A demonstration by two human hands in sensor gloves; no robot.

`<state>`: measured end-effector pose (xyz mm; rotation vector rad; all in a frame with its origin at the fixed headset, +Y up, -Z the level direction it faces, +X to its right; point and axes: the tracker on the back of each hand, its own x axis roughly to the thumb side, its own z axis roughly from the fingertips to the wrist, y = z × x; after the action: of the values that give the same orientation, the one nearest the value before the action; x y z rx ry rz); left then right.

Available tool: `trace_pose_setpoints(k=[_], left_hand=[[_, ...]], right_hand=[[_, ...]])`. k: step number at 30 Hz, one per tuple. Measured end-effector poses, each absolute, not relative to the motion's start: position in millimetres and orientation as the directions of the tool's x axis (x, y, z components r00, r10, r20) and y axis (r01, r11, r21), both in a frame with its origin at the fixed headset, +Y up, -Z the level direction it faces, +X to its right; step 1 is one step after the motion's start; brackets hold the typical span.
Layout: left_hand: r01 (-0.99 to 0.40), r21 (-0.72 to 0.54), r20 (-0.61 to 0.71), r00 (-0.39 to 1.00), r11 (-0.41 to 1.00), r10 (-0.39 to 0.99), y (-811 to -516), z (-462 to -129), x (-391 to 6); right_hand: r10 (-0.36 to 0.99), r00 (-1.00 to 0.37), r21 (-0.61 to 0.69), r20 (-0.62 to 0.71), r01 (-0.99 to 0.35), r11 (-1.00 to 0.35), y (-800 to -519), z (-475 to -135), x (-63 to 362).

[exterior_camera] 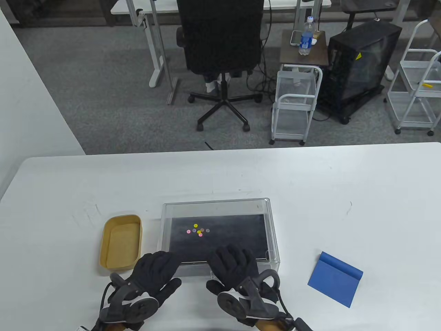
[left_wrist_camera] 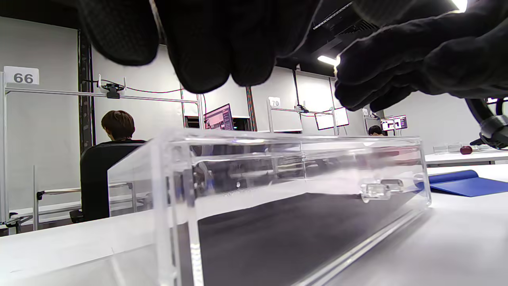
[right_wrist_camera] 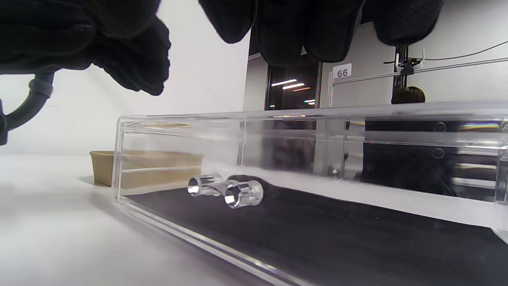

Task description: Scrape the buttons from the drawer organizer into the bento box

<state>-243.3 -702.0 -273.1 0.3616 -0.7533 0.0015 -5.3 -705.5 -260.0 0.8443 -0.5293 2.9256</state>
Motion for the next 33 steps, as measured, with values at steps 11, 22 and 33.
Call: trace_pose_setpoints(k=[11,22,33], left_hand=[[-0.131,0.317,0.671,0.731,0.939,-0.124,-703,-274,-243],[-0.134,0.315,0.671,0.731,0.94,-0.121,-703,-273,-243],[-0.135,0.315,0.679,0.723,0.94,-0.124,-704,-272,-243]], right_hand=[[0.006,-0.886,-0.311,0.464,-0.169,-0.935,-701,-269,15],[0.024,-0.943,-0.31,0.332,-0.133,-0.941,-705,-287,47],[0.067,-0.99,-0.31,0.12,-0.102,-0.945,-707,-307,104]])
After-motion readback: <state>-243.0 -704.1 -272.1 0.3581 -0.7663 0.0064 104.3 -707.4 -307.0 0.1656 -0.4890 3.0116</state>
